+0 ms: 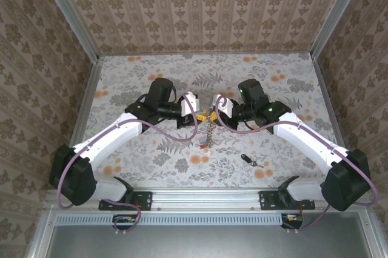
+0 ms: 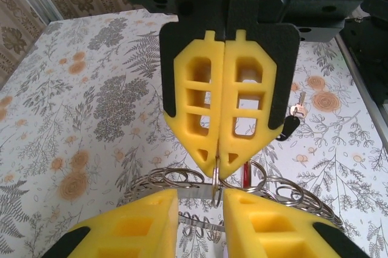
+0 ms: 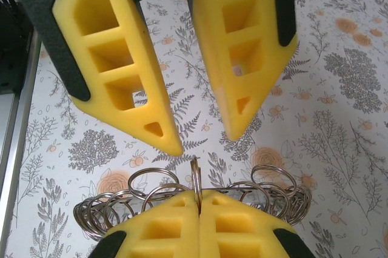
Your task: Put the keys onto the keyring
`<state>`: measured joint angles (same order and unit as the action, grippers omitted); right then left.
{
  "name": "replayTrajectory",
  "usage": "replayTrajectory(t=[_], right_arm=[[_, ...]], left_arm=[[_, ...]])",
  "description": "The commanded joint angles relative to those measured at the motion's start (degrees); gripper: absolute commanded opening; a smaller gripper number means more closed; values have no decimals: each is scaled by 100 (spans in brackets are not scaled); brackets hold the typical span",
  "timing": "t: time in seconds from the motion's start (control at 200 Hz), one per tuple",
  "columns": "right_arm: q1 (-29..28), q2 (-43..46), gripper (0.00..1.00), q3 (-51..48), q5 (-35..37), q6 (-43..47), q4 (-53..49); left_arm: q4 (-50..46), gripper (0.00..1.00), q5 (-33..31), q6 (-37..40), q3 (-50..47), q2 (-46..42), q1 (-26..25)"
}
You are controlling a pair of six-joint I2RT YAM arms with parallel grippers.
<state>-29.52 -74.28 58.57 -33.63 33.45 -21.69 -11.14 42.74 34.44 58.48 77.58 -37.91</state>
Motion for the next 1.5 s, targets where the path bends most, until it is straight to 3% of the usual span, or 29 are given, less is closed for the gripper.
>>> replayTrajectory(t=[0.0, 0.695, 0.8, 0.93, 1.065, 1.19, 1.3, 1.495], right_arm=[[-45, -58, 0, 253, -82, 118, 25], [-45, -49, 0, 176, -180, -1, 376], [-54, -69, 0, 129, -243, -75, 498], [-58, -75, 0, 146, -197, -40, 435], [-54, -43, 0, 124, -92, 50, 382], [-3, 6, 9, 8, 13, 157, 387], [197, -33, 16, -139, -654, 37, 569], [325, -179, 16, -269, -993, -313, 1165]], left_arm=[[-168, 26, 23, 213, 228, 159, -50], [-803, 23, 79, 437, 566, 463, -97], [-846, 18, 121, 421, 671, 521, -102], [-855, 0, 134, 454, 705, 529, -102], [-926, 0, 158, 482, 744, 513, -77], [-373, 0, 746, 125, 536, 374, 106], [626, 0, 1463, -438, 203, 181, 287], [1509, 0, 2098, -988, -49, 73, 363]])
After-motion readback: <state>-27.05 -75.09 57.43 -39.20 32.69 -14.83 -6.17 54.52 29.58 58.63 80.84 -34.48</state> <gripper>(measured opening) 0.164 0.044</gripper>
